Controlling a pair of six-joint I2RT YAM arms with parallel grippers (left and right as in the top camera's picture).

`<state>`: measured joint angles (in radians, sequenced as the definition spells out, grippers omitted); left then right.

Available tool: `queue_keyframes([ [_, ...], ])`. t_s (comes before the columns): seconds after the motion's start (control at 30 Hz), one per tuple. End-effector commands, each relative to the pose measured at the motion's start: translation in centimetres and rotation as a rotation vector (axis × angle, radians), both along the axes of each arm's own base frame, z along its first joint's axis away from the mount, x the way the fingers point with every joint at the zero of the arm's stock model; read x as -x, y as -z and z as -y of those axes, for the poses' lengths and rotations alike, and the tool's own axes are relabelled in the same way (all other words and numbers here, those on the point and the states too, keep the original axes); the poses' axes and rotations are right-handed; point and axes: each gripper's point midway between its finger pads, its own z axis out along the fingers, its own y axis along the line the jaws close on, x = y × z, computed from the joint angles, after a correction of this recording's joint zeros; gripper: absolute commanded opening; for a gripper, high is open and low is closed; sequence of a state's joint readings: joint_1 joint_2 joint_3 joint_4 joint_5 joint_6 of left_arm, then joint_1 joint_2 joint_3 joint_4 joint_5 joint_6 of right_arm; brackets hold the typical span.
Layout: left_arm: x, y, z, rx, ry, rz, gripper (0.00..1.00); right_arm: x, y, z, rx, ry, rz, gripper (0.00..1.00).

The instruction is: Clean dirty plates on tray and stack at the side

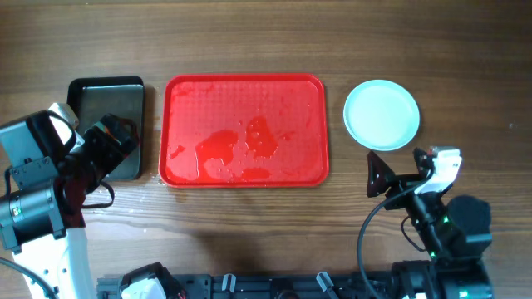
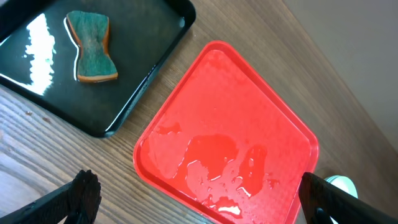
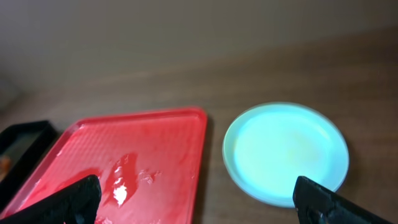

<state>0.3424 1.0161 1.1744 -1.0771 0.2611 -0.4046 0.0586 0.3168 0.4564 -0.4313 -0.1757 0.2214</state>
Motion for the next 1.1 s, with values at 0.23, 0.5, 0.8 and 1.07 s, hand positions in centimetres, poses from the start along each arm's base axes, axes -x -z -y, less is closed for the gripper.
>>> queue_keyframes([
  [0.23,0.0,-0.1,0.3,0.011,0.013,0.007,1.0,-0.8,2.1,1.0,0.022,0.039,0.272,1.0],
  [0.5,0.0,-0.1,0.3,0.011,0.013,0.007,1.0,-1.3,4.9,2.9,0.013,0.117,0.274,1.0],
  [0.8,0.0,-0.1,0.3,0.011,0.013,0.007,1.0,-1.2,4.4,4.7,0.283,0.18,0.327,1.0],
  [1.07,0.0,-0.1,0.3,0.011,0.013,0.007,1.0,-1.2,4.3,4.6,0.146,0.196,0.314,1.0],
])
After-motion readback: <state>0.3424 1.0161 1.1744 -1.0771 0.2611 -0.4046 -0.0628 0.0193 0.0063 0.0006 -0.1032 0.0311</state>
